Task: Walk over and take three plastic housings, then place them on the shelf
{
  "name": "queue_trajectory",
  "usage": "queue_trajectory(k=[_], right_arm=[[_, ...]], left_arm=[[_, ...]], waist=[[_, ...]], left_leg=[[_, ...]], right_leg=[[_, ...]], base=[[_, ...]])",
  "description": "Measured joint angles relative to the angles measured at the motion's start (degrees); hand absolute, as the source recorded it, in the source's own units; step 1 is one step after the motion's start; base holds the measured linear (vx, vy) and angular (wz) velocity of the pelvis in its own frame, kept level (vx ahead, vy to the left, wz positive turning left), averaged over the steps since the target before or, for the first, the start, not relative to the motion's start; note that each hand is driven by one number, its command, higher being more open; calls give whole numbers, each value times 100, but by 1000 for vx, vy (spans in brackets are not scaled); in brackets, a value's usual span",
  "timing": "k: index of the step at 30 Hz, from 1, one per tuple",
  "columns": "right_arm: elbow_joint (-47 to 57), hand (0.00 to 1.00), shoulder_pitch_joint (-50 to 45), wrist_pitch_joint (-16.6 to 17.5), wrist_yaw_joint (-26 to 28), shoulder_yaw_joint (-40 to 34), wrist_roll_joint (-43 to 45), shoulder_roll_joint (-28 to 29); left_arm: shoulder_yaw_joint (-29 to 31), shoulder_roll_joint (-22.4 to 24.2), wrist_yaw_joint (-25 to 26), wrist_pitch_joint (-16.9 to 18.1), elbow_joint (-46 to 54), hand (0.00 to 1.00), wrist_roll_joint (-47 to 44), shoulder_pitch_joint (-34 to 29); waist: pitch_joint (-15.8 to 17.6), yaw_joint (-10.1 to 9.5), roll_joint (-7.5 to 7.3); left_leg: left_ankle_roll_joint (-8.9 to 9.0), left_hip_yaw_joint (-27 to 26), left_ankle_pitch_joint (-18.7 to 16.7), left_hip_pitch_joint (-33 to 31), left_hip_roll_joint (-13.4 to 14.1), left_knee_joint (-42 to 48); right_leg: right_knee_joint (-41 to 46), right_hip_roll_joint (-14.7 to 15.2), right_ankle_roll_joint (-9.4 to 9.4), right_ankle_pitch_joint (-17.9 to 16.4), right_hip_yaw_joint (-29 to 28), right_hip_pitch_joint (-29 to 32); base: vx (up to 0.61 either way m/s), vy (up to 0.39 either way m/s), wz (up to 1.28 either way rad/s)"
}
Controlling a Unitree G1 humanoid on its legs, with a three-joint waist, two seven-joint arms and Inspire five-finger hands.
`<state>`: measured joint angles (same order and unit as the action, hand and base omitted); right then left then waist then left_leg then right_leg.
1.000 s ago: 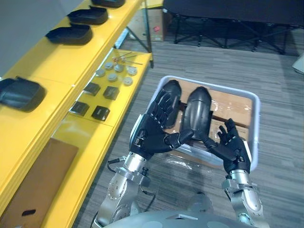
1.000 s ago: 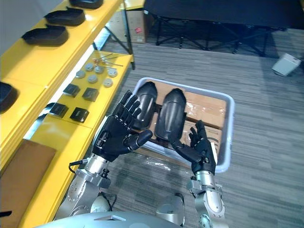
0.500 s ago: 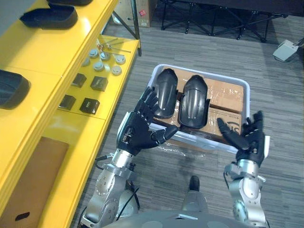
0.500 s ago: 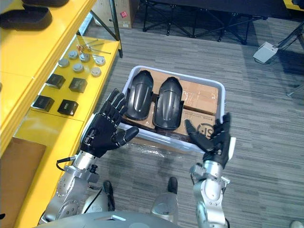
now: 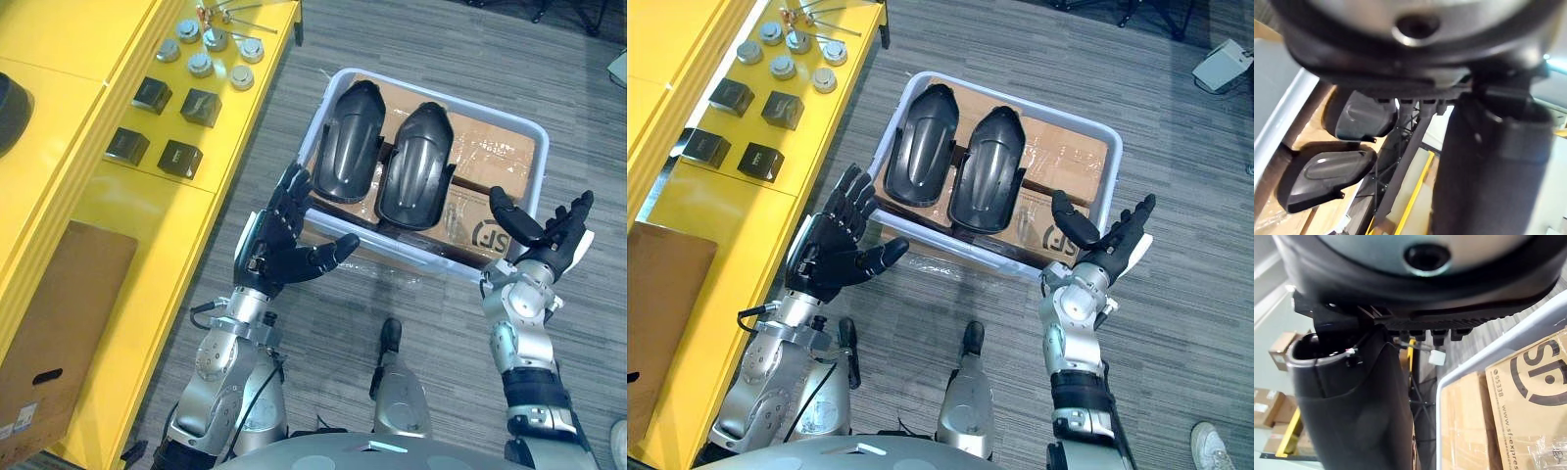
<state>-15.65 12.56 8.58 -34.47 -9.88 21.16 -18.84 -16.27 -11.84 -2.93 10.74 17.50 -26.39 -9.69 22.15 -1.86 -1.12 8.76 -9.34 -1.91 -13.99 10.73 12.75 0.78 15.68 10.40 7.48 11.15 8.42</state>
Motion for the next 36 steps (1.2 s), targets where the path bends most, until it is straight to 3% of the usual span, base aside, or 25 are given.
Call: queue_trajectory(k=[4,11,16,17,21,26,29,36], right_arm=[[-310,100,342,-75,166,-31,131,-271],[-1965,100,1234,-477,784,-74,243,-887],[-2865,100,2118,-879,1299,197,273,-1663],[-3147,0,2357,-993,1410,290,271,-1813],[-3740,0,2818,-1302,1917,701,154,-2040],[-4517,0,3144,-1585,2571,839,-320,-2632],[-4772,0,3221,-1726,3073,842,-791,-2674],[-5094,0,3258,-1907,3626,813,-1368,-2647]], left_arm=[[171,-5,27,-8,-7,100,1,15],[431,-45,179,-55,-390,100,-4,22],[563,-49,238,-62,-644,100,-9,23],[573,-48,247,-62,-646,100,-13,15],[602,-48,277,-61,-750,100,-22,-4],[615,-55,346,-61,-928,100,-25,9],[667,-57,345,-54,-927,100,-48,4],[931,-115,245,-54,-850,100,-11,-140]], waist=[[189,-33,-4],[206,-290,3],[395,-445,116],[452,-513,154],[486,-599,230],[535,-730,225],[540,-730,234],[550,-741,220]], left_leg=[[-6,116,17,-70,-10,6],[-15,319,26,-196,-20,82],[-18,496,26,-380,-29,203],[-16,515,28,-386,-26,203],[-11,653,68,-526,-30,215],[-7,751,89,-603,-37,214],[-6,780,98,-625,-37,215],[-9,816,121,-502,-19,214]], right_leg=[[-2,-3,-21,18,121,-32],[-3,-16,-21,18,279,-66],[22,-28,-21,18,438,-69],[24,-36,-21,18,443,-68],[24,-58,-21,18,589,-42],[35,-73,-22,17,687,-36],[36,-80,-24,16,725,-37],[135,-91,-71,-17,793,-152]], base=[[-7,1,14],[7,0,11],[-36,7,14],[-36,5,13],[-24,-7,15],[-6,-2,10],[2,-6,4],[-4,-3,2]])
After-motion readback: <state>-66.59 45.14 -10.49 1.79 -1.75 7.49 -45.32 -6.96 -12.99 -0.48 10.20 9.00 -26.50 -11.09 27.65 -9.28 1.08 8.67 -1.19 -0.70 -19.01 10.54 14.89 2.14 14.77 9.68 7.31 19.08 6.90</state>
